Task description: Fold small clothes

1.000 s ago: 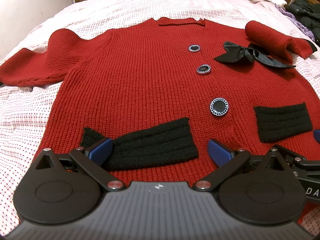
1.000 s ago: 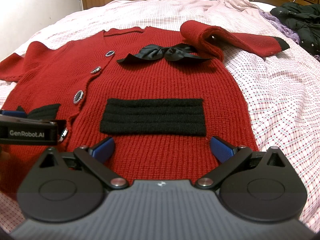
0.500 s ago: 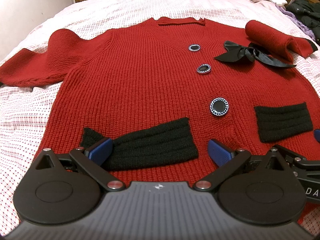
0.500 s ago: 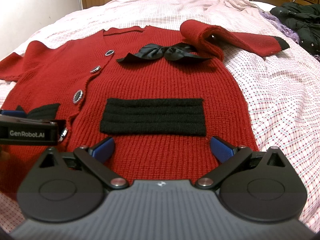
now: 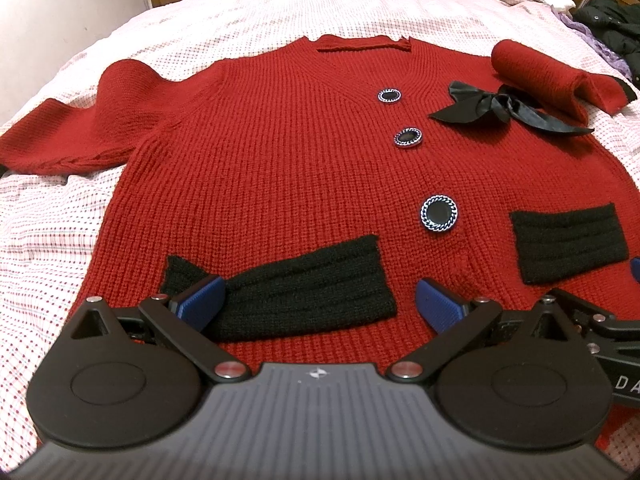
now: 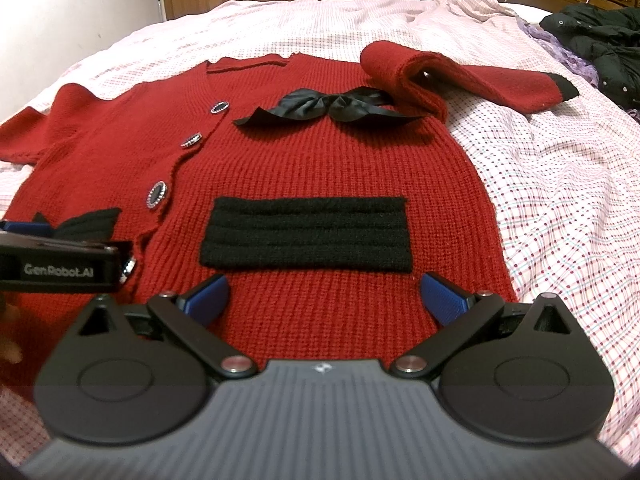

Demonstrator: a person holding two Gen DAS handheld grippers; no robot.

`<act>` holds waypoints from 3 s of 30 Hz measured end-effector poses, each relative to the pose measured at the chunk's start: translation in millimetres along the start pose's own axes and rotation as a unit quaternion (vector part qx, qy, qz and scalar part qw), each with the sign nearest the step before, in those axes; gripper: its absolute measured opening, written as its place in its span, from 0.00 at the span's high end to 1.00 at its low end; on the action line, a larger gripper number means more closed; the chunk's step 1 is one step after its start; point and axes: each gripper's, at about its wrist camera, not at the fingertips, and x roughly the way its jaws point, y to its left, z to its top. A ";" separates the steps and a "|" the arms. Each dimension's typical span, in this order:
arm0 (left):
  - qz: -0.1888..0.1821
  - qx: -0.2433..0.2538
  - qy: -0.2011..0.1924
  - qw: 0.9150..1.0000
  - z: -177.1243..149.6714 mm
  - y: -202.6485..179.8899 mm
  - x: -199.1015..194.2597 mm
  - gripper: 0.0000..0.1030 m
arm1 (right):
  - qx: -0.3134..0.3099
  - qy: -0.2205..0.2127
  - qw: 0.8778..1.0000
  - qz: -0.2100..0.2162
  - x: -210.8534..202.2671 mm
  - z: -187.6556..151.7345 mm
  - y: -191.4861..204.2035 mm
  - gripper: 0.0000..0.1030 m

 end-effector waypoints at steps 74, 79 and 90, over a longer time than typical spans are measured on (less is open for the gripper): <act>-0.007 -0.008 0.013 1.000 92.1 -49.4 31.0 0.00 | 0.286 -0.130 0.949 0.009 145.9 161.6 -288.1 0.33; -0.010 -0.003 0.011 1.000 91.2 -51.4 29.0 0.00 | 0.307 -0.134 0.942 0.029 136.5 162.4 -295.8 0.80; -0.019 -0.006 -0.005 1.000 87.9 -46.8 12.5 0.00 | 0.263 -0.228 0.937 0.013 43.4 174.4 -298.0 0.87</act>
